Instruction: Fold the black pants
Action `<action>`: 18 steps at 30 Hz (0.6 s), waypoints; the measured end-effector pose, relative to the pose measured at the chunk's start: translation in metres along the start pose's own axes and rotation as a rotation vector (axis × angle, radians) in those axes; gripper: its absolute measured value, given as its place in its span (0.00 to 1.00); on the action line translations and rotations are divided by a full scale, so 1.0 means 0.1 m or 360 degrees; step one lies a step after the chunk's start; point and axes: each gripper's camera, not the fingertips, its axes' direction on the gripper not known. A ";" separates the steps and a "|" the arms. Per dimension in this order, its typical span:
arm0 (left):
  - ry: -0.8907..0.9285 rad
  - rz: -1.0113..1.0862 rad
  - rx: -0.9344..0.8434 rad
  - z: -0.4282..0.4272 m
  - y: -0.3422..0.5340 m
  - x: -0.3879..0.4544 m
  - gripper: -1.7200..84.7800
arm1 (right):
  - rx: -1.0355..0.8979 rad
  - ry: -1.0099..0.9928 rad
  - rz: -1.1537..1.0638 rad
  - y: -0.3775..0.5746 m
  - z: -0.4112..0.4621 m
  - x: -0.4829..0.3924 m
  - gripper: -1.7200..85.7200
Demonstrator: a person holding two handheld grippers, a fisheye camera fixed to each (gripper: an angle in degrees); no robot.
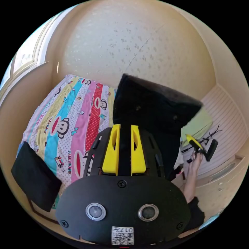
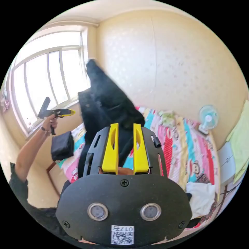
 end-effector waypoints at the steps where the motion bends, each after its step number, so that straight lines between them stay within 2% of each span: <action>1: -0.0112 0.0115 -0.0129 0.45 0.16 -0.09 0.09 | -0.0038 -0.0029 0.0015 0.09 0.18 0.07 0.13; 2: -0.0198 0.0231 -0.0303 0.94 0.39 -0.17 0.09 | -0.0124 -0.0085 0.0016 0.31 0.54 0.16 0.13; 4: -0.0197 0.0335 -0.0550 1.59 0.82 -0.28 0.09 | -0.0273 -0.0179 0.0015 0.71 1.06 0.25 0.14; 8: 0.0104 0.0361 -0.0793 2.28 1.88 -0.46 0.11 | -0.0604 -0.0363 0.0175 1.73 1.99 0.35 0.17; 11: 0.0180 0.0307 -0.0753 2.21 2.43 -0.51 0.12 | -0.0697 -0.0553 0.0352 2.36 2.23 0.40 0.17; 13: 0.0177 0.0238 -0.0680 2.10 2.73 -0.50 0.12 | -0.0654 -0.0626 0.0477 2.67 2.19 0.44 0.17; 15: 0.0134 0.0197 -0.0630 2.04 2.99 -0.44 0.12 | -0.0488 -0.0745 0.0666 2.99 2.02 0.46 0.17; 18: 0.0045 0.0096 -0.0421 1.91 3.32 -0.30 0.08 | -0.0353 -0.0804 0.0753 3.19 1.85 0.26 0.16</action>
